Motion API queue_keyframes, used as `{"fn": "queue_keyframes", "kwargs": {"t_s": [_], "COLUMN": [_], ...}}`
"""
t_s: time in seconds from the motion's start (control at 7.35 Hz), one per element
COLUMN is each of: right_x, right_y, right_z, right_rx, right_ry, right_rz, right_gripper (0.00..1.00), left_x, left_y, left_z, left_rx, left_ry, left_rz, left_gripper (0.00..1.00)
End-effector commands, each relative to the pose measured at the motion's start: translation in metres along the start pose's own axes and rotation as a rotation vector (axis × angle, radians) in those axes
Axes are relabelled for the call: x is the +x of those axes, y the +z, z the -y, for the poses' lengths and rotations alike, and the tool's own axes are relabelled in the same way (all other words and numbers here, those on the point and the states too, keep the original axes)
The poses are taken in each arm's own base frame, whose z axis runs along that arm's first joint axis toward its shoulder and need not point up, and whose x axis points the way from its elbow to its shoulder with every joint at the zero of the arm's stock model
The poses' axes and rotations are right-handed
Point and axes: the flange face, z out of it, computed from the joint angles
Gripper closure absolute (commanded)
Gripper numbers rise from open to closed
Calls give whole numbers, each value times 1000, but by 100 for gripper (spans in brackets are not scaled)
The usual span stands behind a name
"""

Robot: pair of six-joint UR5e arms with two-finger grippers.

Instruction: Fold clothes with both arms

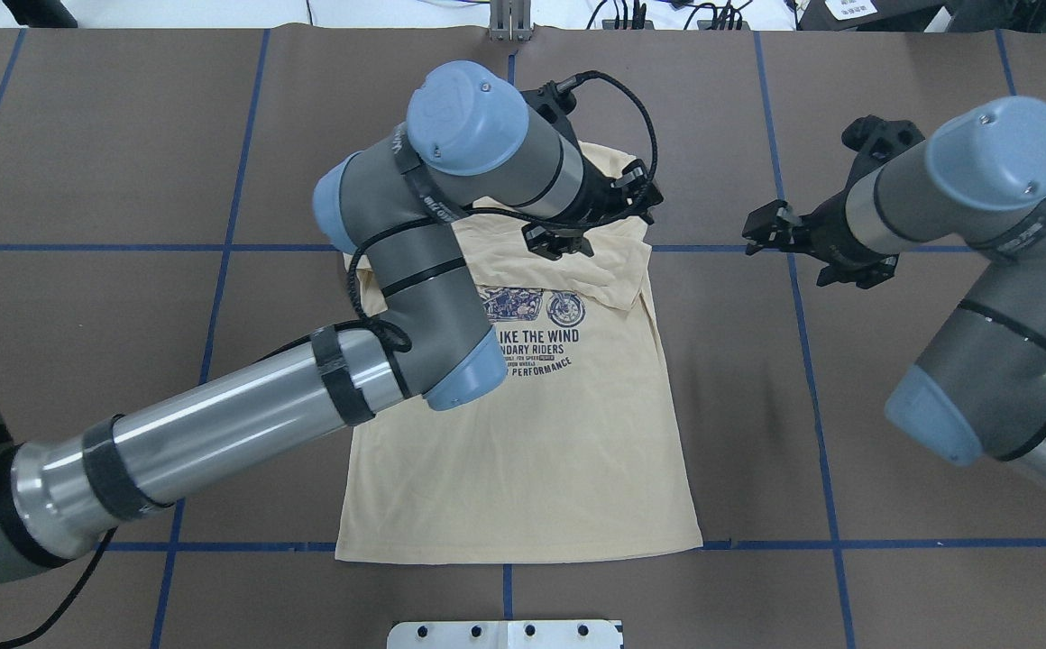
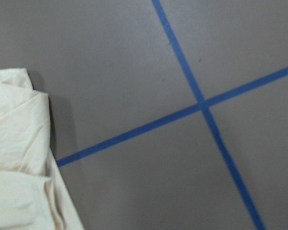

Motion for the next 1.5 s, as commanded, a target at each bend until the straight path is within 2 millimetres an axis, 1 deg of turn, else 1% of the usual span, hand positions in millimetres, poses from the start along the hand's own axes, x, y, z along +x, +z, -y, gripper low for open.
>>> {"fn": "queue_keyframes", "kwargs": {"t_s": [0.0,0.14,0.27,0.41,0.54,0.82,0.95,1.09,1.36], "right_x": [-24,-24,-15,1,5,24,27,31,33], "right_y": [10,22,28,43,47,54,56,57,58], "right_z": [-120,-180,-211,-241,-262,-271,-277,-278,-280], "right_rx": [0,30,6,23,37,25,16,13,1], "right_ry": [153,204,242,270,260,262,255,252,252], "right_rz": [40,53,38,12,16,-23,-30,-40,-49], "right_gripper": [1,1,2,4,7,9,11,12,15], "left_x": [-90,-115,-129,-130,-130,-129,-129,-130,-130], "left_y": [-66,-80,-87,-89,-88,-87,-87,-86,-86], "left_z": [-10,-3,7,7,7,6,6,5,5], "left_rx": [10,26,40,43,43,41,41,40,40], "left_ry": [127,131,131,135,135,134,134,131,129], "left_rz": [48,60,71,70,70,70,70,72,72], "left_gripper": [19,18,18,17,17,16,16,16,16]}}
